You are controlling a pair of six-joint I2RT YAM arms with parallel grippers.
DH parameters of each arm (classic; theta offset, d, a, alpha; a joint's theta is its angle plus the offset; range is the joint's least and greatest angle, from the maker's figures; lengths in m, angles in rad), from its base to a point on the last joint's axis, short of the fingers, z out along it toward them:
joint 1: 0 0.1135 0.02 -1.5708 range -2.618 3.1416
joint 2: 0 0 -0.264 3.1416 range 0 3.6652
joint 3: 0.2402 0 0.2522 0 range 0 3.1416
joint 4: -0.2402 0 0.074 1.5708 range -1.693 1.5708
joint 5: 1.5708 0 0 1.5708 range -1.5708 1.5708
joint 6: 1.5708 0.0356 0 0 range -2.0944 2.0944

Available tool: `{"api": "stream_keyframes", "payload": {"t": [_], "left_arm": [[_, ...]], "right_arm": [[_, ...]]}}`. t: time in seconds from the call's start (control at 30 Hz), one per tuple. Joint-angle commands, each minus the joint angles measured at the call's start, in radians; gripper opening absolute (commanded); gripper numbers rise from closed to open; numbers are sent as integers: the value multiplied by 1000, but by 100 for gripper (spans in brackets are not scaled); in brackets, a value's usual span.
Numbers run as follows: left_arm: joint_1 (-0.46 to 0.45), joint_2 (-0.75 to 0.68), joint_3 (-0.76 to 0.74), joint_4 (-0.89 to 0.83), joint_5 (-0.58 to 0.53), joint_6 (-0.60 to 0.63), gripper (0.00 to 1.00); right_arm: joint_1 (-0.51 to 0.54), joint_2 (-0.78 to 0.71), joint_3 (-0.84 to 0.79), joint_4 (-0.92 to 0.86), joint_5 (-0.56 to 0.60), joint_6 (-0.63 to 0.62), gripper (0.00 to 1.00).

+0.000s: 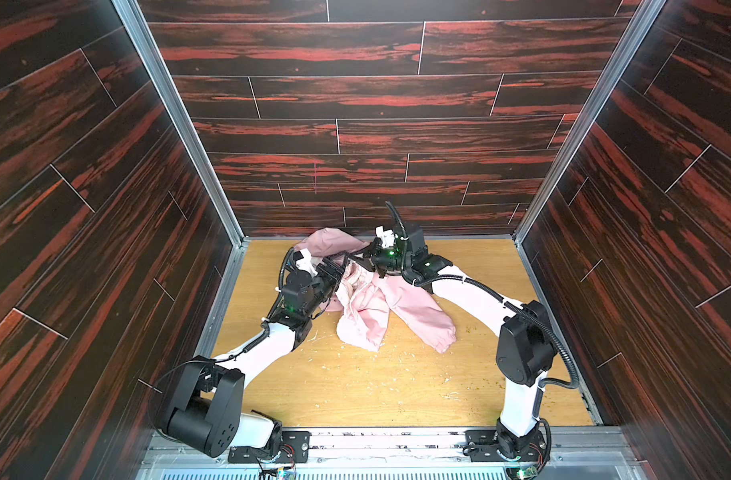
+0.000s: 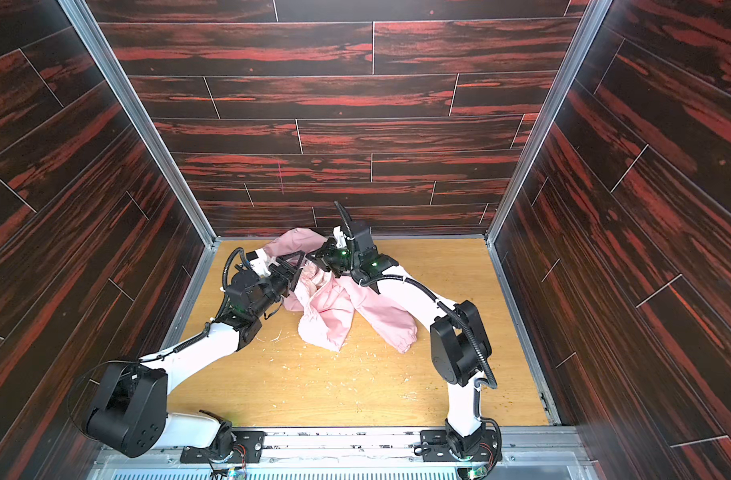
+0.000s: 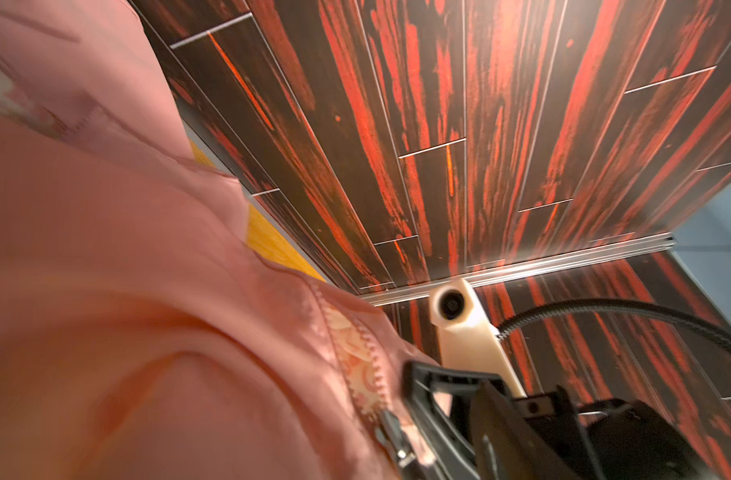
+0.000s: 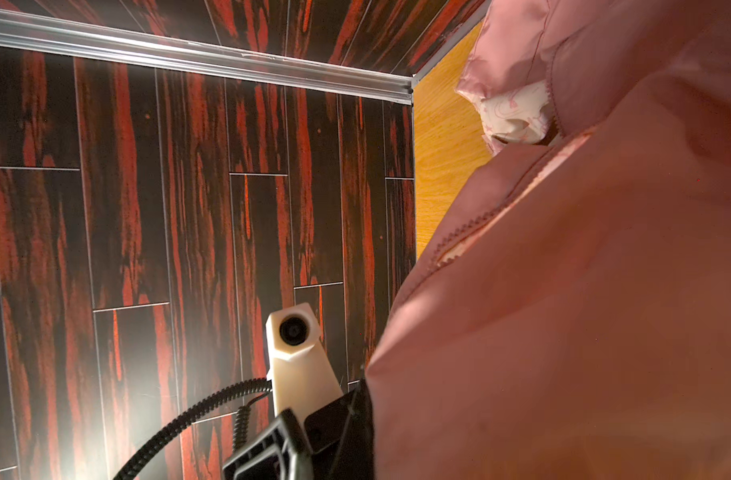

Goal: Zip up the jacket
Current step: 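Hold the lowered jacket edges together near the floor with both grippers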

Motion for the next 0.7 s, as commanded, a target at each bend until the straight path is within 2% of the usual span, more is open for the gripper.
{"api": "stream_keyframes", "payload": {"t": [0.0, 0.3, 0.67], "left_arm": [[-3, -48, -21, 39, -8, -16, 67], [-3, -22, -10, 36, 19, -33, 49], [-3, 32, 15, 81, 47, -53, 14]], "right_arm": [[8, -54, -5, 16, 7, -3, 0], [8, -51, 1, 15, 7, -6, 0], [8, -49, -1, 13, -2, -6, 0]]}}
